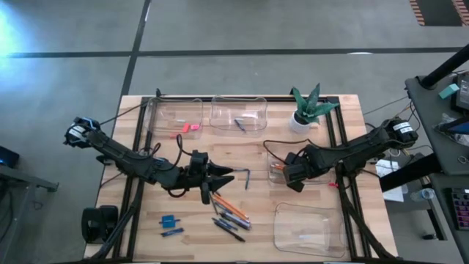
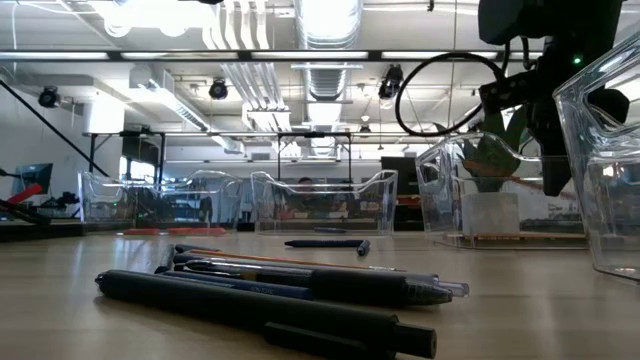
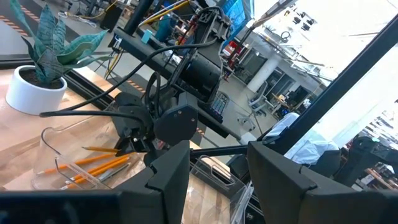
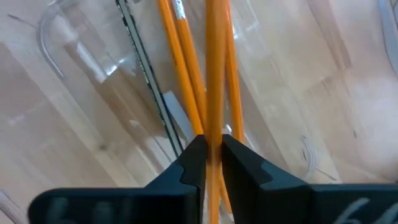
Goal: Sort crayons/erasers/pens/pencils in bins
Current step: Put the orange pencil into the middle transparent bin, then put the blue crayon into the top right transparent bin
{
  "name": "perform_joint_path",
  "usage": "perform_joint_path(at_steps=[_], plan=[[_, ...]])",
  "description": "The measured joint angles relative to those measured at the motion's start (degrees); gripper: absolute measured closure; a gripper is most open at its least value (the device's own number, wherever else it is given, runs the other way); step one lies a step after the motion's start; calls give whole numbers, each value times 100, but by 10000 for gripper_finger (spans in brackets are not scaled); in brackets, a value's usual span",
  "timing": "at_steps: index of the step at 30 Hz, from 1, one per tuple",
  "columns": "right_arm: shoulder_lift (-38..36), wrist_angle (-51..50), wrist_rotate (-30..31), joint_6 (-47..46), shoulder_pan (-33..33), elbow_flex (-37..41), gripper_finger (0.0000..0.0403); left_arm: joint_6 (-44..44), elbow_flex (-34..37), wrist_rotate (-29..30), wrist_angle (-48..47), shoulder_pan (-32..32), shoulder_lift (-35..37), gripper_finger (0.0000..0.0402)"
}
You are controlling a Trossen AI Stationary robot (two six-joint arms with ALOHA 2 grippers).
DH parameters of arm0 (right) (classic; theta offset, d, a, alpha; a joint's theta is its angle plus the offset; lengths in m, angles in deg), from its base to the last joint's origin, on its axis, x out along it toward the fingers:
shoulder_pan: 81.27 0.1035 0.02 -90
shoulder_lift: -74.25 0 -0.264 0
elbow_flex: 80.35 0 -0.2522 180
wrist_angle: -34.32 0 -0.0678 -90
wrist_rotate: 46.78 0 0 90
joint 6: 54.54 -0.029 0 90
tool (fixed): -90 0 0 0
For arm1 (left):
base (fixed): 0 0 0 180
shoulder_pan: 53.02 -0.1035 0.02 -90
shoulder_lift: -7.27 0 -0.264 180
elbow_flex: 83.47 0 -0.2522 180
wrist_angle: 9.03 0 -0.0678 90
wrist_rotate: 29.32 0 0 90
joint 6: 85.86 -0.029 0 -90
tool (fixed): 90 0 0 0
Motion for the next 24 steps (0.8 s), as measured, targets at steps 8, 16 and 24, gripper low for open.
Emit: perform_joint_path(at_steps=[8,16,24], plan=[[0,12,44,-4,2,0,314,0,0,0,0,0,0,253],[-13,-637,55,-152,2,-488,301,0,0,0,0,0,0,253],[-15,-559,502,-2,2,-1524,301,0,0,-19,0,0,0,253]])
